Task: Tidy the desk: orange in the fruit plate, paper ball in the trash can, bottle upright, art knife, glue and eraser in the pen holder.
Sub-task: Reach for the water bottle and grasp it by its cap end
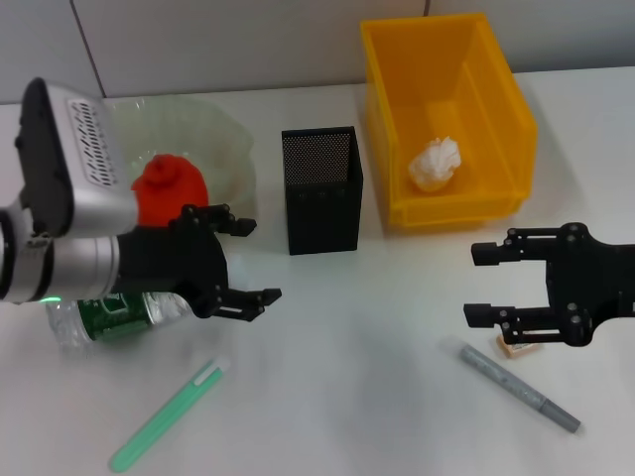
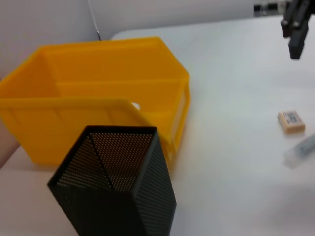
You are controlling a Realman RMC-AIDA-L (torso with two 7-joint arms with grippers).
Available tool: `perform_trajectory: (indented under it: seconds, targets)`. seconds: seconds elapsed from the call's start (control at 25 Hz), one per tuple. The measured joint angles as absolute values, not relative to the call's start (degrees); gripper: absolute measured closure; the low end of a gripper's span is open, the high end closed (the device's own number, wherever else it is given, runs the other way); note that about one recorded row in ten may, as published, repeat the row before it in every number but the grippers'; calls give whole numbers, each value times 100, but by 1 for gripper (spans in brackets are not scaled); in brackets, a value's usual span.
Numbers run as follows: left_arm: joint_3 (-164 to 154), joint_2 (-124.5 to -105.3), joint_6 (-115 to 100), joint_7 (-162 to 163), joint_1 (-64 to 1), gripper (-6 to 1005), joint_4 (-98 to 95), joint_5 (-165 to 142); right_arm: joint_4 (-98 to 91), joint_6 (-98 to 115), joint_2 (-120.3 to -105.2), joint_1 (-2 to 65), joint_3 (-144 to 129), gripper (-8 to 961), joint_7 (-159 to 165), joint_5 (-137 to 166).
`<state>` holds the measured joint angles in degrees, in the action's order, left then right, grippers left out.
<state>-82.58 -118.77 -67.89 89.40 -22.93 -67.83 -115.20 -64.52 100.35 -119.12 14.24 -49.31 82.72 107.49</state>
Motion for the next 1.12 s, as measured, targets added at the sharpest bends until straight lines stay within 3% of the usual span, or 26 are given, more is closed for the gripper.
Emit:
perform_trajectory:
  seconds: [1.12]
  targets:
    - [-8788, -11882, -6390, 10123, -2595, 140, -6934, -12949, -6388, 10029, -11909, 1473, -4930, 259, 8249, 10749]
